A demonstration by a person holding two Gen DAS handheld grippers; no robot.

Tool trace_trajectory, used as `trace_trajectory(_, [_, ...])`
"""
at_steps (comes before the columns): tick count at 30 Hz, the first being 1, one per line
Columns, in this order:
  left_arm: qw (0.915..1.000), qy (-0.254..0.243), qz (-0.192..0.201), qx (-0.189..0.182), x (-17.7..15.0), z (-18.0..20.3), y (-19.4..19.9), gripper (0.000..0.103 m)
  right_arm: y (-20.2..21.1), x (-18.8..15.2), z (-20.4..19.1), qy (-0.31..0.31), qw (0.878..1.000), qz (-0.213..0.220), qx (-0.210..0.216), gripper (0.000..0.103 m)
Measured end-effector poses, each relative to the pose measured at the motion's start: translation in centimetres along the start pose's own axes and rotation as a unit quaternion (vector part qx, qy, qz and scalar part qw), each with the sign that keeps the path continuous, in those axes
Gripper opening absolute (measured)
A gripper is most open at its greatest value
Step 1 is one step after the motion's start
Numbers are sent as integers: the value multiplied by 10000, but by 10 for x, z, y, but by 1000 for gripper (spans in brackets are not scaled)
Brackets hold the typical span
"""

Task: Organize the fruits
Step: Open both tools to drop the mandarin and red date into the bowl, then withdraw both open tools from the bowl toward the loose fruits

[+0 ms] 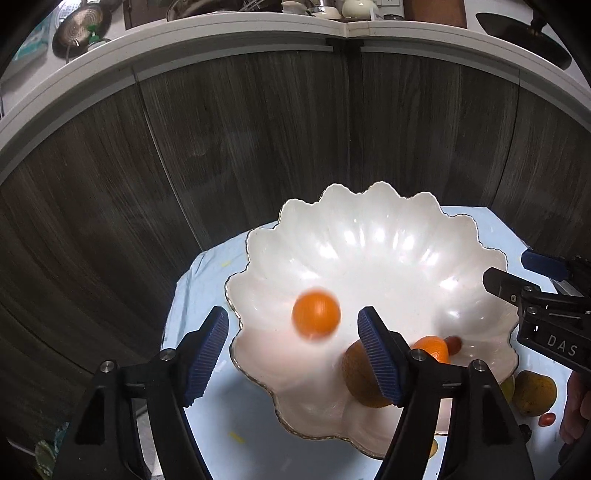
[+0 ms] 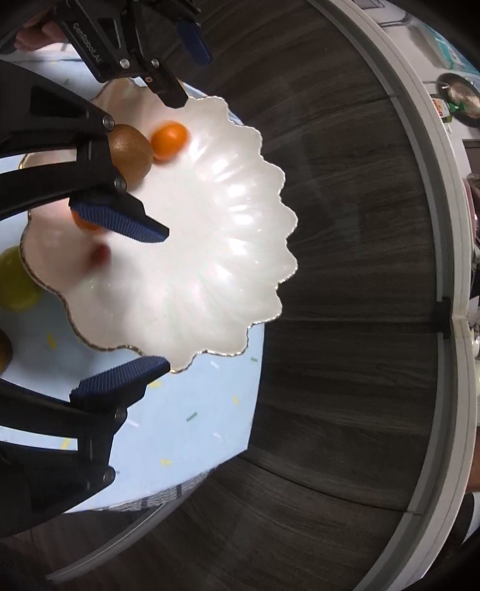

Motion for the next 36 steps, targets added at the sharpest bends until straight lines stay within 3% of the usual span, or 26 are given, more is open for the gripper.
trace_trajectory(2, [10000, 9, 36, 11, 0, 0, 2, 86, 2, 0, 1, -3, 10000, 16, -35, 70])
trace_trajectory(5, [9999, 35, 134, -10, -1, 1, 8, 96, 9, -1, 2, 1, 9999, 87, -118, 81])
trace_trajectory(36, [9984, -47, 519, -217, -11, 29, 72, 96, 76, -19, 29, -217, 9981, 489, -303, 82])
Point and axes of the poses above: each gripper's, at about its wrist camera, not at the fingertips, and y roughly against the way its jaws point, z to its right, x to its top, the point moved 1 cm from there along -y, roughly the way its jaws point, and after that the axes turned 13 degrees about y, right-handed, at the moved point
